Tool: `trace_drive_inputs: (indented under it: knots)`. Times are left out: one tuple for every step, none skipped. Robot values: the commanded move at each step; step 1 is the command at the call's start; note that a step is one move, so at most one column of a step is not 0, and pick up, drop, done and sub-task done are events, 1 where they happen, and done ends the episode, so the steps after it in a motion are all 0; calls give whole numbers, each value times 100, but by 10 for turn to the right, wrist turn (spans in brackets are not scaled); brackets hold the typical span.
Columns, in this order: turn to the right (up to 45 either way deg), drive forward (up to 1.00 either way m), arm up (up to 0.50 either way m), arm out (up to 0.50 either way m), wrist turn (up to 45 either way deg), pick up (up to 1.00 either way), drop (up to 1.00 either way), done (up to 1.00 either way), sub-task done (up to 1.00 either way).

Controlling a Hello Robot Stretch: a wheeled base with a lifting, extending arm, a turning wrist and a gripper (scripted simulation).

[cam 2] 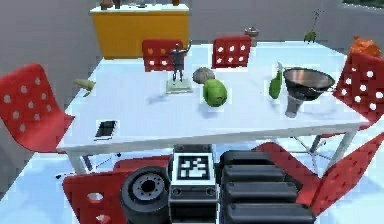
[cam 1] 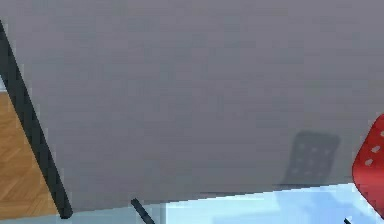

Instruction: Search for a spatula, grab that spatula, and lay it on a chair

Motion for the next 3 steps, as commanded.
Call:
trace_drive_inputs:
  knots:
    - [0,50,0,0,0,0,0,0,0]
    - [390,0,0,0,0,0,0,0,0]
    - [0,35,0,0,0,0,0,0,0]
